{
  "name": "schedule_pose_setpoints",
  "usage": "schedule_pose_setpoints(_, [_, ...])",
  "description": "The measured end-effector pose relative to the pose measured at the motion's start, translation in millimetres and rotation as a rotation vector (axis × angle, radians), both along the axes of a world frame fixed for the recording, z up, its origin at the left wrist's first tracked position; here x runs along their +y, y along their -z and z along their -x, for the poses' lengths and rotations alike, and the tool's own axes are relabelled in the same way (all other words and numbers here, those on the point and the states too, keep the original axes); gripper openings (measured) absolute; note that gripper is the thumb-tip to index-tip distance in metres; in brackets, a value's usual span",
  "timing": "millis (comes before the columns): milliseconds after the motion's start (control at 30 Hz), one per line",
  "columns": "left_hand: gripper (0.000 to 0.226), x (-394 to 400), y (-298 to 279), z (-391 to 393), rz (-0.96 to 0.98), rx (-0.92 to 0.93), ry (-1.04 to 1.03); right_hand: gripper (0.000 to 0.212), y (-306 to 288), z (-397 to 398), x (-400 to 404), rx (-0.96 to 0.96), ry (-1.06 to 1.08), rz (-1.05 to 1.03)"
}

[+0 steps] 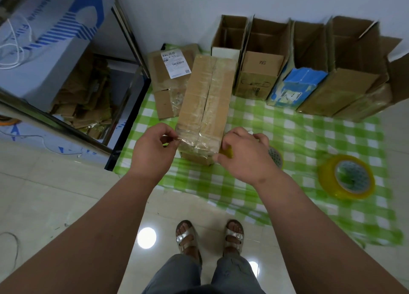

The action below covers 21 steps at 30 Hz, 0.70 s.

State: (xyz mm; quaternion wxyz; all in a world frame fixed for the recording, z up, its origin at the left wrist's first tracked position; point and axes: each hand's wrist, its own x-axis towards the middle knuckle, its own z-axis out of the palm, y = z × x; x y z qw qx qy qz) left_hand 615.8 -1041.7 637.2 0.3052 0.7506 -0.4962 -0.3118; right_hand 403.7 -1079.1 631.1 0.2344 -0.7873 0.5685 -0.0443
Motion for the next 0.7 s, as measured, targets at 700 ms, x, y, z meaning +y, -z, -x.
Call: schedule_pose_setpoints(700, [0.025,-17,5,-5,-0.014,-0.209,0.149,0.072,4,-30,10,0.234,0.234,0.108])
